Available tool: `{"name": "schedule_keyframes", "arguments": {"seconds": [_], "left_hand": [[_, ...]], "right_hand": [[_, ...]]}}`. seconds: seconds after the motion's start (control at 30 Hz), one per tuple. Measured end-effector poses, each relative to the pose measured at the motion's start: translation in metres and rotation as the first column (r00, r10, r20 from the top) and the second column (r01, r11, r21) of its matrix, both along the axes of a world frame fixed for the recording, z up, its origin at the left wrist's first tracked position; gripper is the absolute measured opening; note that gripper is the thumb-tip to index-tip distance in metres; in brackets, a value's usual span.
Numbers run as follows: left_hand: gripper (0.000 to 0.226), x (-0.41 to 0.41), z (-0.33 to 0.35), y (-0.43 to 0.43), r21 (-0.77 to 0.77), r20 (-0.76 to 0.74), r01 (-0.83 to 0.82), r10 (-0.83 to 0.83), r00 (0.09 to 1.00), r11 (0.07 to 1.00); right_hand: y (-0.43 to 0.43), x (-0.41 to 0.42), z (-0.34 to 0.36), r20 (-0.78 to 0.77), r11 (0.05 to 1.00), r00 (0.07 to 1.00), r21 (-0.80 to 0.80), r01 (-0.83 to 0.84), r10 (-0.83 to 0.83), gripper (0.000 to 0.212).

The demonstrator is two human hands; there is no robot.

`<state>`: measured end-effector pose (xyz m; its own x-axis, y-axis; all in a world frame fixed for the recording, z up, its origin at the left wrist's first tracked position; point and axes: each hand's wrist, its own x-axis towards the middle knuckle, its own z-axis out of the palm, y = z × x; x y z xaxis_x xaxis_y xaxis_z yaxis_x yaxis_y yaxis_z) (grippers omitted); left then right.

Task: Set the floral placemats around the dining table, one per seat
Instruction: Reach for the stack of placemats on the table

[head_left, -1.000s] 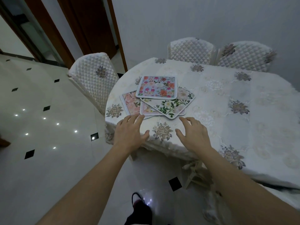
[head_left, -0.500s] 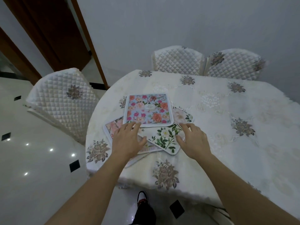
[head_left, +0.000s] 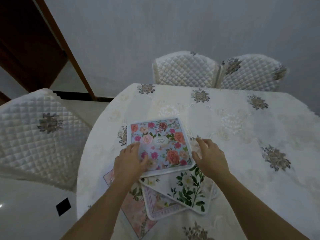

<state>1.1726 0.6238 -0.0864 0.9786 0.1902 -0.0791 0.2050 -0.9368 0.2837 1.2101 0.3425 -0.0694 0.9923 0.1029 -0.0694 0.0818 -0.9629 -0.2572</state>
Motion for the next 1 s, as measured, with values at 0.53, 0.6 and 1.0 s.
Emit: {"name": "schedule_keyframes", "arguments": {"seconds": [0.53,0.6,1.0], "left_hand": [[0.066,0.065,-0.057,0.025,-0.285,-0.129,-0.258,0.23,0.965,0.923],[0.07,0.067,-0.062,0.025,-0.304,-0.135,-0.277,0.246,0.96,0.912],[0.031,0.085,-0.082,0.021,-0.683,-0.138,-0.434,0.48,0.866,0.587]], "right_hand": [[0.024,0.105,-0.055,-0.209,0.998,0.978,0.052,0.025,-0.014,0.06],[0.027,0.111,-0.064,-0.239,0.997,0.97,0.065,0.049,-0.032,0.061],[0.044,0.126,-0.09,-0.38,0.845,0.9,0.389,0.367,-0.216,0.062]]}}
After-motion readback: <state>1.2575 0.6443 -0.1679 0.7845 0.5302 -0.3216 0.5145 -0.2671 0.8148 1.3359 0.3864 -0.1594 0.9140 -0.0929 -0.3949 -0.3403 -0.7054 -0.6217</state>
